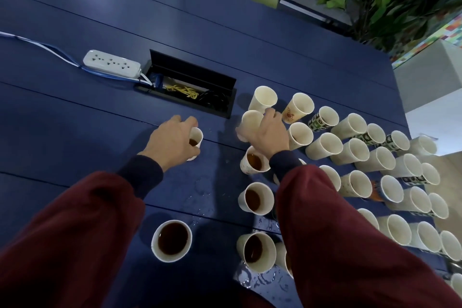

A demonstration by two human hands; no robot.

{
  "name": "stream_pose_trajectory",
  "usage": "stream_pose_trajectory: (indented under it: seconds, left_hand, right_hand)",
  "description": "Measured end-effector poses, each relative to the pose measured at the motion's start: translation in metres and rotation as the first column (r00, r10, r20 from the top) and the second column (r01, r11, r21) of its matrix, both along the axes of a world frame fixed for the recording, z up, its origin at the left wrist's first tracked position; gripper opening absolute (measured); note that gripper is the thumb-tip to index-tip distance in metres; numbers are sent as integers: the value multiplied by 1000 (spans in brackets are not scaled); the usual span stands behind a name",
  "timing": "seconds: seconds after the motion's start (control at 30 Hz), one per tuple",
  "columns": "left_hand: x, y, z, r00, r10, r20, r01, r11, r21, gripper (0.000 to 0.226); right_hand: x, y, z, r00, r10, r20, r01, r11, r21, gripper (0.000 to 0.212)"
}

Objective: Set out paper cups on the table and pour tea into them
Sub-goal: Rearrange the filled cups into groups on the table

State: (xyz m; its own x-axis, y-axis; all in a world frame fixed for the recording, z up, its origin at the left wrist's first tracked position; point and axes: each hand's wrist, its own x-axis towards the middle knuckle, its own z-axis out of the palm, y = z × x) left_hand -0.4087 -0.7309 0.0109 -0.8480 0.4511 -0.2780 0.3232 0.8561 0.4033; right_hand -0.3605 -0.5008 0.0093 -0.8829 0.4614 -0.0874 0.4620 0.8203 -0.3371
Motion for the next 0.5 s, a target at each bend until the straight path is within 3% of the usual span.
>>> stream_pose_trajectory:
  seconds: [0.2, 0.33, 0.5]
  left_hand:
    - [-17, -14, 6, 998, 61, -14, -61, 998, 3, 47]
    - [-39, -20, 15, 992, 123, -9, -122, 991, 61, 49]
    - [-72, -20, 33, 979, 156, -129, -143, 984, 104, 47]
  right_hand:
    - [-19, -11, -7, 999, -17, 50, 15, 999, 44, 61]
    - [-14, -36, -7, 989, 144, 12, -144, 990, 2, 59]
    - [-3, -78, -7, 942, 335, 9, -334, 941, -48, 60]
